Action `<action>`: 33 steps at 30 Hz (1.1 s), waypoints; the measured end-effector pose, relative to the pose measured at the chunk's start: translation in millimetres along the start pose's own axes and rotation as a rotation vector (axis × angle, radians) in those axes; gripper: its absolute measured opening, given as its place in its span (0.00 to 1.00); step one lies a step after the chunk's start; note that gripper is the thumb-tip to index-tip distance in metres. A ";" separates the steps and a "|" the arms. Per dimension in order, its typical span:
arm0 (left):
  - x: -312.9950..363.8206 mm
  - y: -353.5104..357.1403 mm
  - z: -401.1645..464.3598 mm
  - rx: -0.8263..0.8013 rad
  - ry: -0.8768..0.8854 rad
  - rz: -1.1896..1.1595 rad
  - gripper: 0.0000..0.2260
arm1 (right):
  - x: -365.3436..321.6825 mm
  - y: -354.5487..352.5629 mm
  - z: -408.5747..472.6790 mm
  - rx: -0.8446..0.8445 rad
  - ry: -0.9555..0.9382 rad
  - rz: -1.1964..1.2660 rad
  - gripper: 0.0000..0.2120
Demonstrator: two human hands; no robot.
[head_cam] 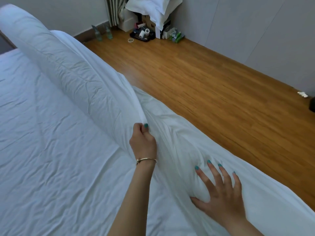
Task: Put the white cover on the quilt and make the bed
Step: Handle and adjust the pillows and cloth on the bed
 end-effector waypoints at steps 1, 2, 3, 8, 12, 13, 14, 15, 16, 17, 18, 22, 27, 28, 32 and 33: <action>-7.5 -1.6 -0.4 -0.021 -0.092 -0.109 0.11 | -0.6 0.3 0.0 0.006 -0.005 -0.008 0.44; -12.4 -2.6 -2.0 -0.048 -0.176 -0.229 0.14 | -0.9 0.4 -0.2 0.008 -0.005 -0.016 0.44; -14.7 -3.5 -4.0 -0.076 -0.241 -0.337 0.16 | -1.0 0.8 -0.5 0.007 -0.002 -0.024 0.44; -42.6 -27.9 8.6 -0.013 -0.235 -0.359 0.10 | -0.9 1.3 -2.4 0.008 0.001 -0.050 0.45; -155.4 -81.7 18.4 0.316 -0.474 -0.231 0.13 | 0.0 -2.3 -0.7 0.064 -0.036 -0.059 0.44; -179.4 -79.3 16.4 0.280 -0.541 -0.177 0.13 | -1.4 -1.9 -1.8 0.083 -0.047 -0.063 0.43; -194.3 -70.3 15.3 0.218 -0.568 -0.110 0.13 | -4.1 -1.3 -3.0 0.101 -0.057 -0.063 0.43; -201.5 -55.9 17.9 0.139 -0.563 -0.031 0.14 | -7.0 0.0 -3.7 0.123 -0.068 -0.065 0.43; -203.5 -39.0 22.5 0.048 -0.541 0.054 0.14 | -8.7 2.1 -4.6 0.144 -0.079 -0.077 0.43; -200.8 -23.5 27.8 -0.047 -0.519 0.148 0.14 | -9.6 3.8 -5.0 0.159 -0.089 -0.088 0.43; -196.3 -13.1 32.2 -0.116 -0.519 0.230 0.12 | -9.9 4.4 -4.4 0.165 -0.100 -0.090 0.42; -137.0 -17.1 24.0 0.241 -0.246 0.464 0.16 | -4.1 4.7 -0.6 0.164 -0.092 -0.098 0.43; -6.0 52.3 -132.3 -0.019 1.131 0.329 0.15 | -6.5 1.5 -0.4 0.136 -0.101 -0.087 0.39; -15.7 70.1 -145.1 -0.096 1.230 0.460 0.18 | -6.3 -1.6 0.2 0.133 -0.124 -0.036 0.37; -44.0 89.8 -137.9 -0.106 1.182 0.608 0.22 | 10.7 -20.2 -32.3 0.106 -0.202 0.077 0.34; -42.0 88.9 -140.4 -0.084 1.175 0.618 0.21 | 23.4 -24.4 -46.8 0.107 -0.175 0.038 0.35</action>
Point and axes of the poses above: each hand's wrist, its own z-axis towards the middle knuckle, its own y-axis out of the palm, x = y × z, the point moved 6 cm from there along z, towards the middle knuckle, and after that the axes turned 13 degrees about z, right-handed, at the moved point
